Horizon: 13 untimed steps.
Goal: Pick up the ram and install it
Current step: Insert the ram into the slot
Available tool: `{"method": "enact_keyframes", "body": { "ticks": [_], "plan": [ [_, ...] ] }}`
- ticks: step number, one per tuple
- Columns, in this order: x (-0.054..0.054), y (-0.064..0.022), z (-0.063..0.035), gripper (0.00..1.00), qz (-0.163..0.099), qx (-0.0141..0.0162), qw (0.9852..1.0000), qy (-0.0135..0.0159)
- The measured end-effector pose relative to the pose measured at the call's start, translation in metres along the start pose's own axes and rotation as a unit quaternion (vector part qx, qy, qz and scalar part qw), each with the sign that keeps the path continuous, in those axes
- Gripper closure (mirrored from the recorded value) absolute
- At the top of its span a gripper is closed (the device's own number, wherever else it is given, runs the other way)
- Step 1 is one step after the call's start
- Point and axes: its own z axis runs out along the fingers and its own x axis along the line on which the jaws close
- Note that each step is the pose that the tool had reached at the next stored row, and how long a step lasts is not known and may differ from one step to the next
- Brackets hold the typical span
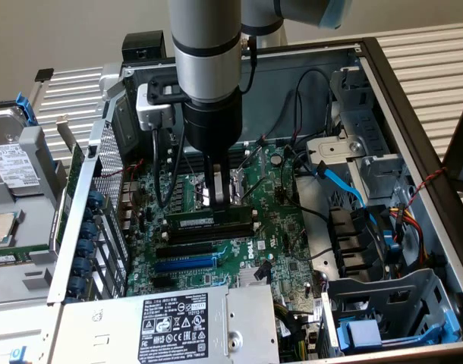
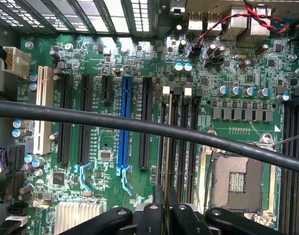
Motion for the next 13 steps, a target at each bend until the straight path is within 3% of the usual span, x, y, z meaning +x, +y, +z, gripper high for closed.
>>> {"method": "enact_keyframes", "body": {
  "ticks": [13],
  "plan": [
    [0.0002,0.0,0.0032,0.86,0.0,0.0,1.0,-0.0001]
  ]
}}
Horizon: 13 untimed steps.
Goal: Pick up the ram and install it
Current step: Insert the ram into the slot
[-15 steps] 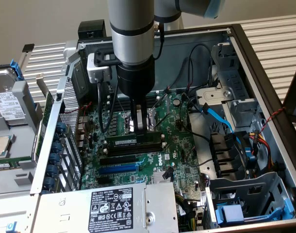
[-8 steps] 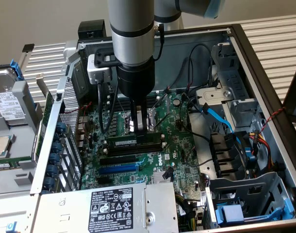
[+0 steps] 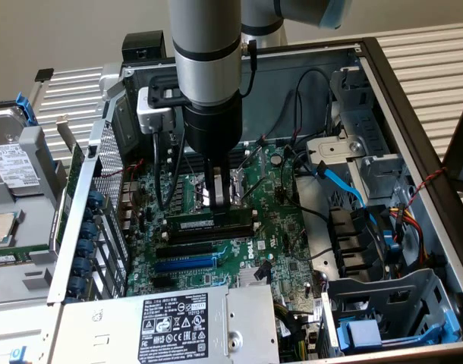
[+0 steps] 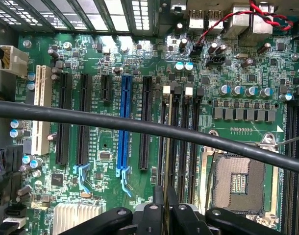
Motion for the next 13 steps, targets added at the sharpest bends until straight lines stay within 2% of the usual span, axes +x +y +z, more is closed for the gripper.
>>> {"method": "enact_keyframes", "body": {
  "ticks": [13],
  "plan": [
    [0.0,0.0,0.0021,0.86,0.0,0.0,1.0,-0.0002]
  ]
}}
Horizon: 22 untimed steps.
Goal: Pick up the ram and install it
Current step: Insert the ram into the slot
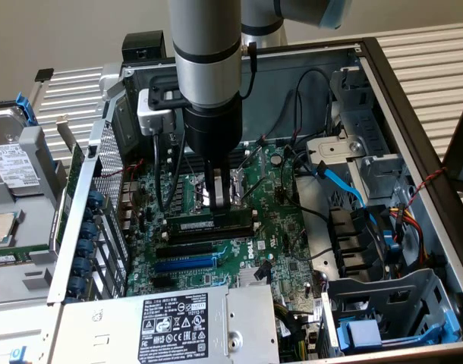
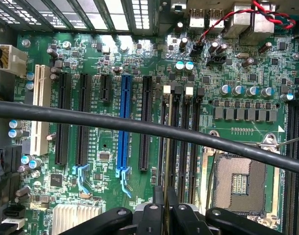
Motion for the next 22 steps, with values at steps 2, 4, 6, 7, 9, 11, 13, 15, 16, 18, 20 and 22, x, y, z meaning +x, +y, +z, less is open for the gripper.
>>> {"method": "enact_keyframes", "body": {
  "ticks": [2,4,6,7,9,11,13,15,16,18,20,22],
  "plan": [
    [0.0,0.0,0.0002,0.86,0.0,0.0,1.0,0.0],
    [0.0,0.0,0.001,0.86,0.0,0.0,1.0,0.0],
    [0.0,0.0,0.0019,0.86,0.0,0.0,1.0,0.0],
    [0.0,0.0,0.002,0.86,0.0,0.0,1.0,0.0],
    [0.0,0.0,0.0024,0.86,0.0,0.0,1.0,0.0],
    [0.0,0.0,0.0027,0.86,0.0,0.0,1.0,0.0],
    [-0.0001,0.0,0.003,0.86,0.0,0.0,1.0,0.0001],
    [-0.0001,0.0,0.0035,0.86,0.0,0.0,1.0,0.0],
    [-0.0001,-0.0001,0.0037,0.86,0.0,0.0,1.0,0.0],
    [-0.0001,0.0,0.0039,0.86,0.0,0.0,1.0,0.0001],
    [-0.0001,0.0,0.0041,0.86,0.0,0.0,1.0,0.0001],
    [-0.0001,-0.0001,0.0044,0.86,0.0,0.0,1.0,0.0]
  ]
}}
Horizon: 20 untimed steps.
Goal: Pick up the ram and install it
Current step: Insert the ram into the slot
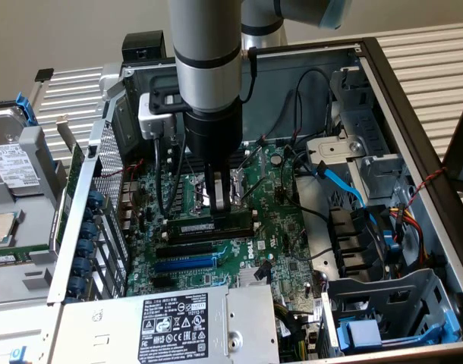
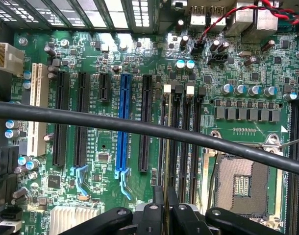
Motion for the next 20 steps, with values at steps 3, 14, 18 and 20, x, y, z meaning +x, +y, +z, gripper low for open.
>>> {"method": "enact_keyframes", "body": {
  "ticks": [3,14,18,20],
  "plan": [
    [0.0,0.0,0.0004,0.86,0.0,0.0,1.0,0.0],
    [0.0,0.0,0.0004,0.78,0.0,0.0,1.0,0.0],
    [0.0,0.0,0.0004,0.78,0.0,0.0,1.0,0.0],
    [0.0,0.0,0.0,0.78,0.0,0.0,1.0,-0.0001]
  ]
}}
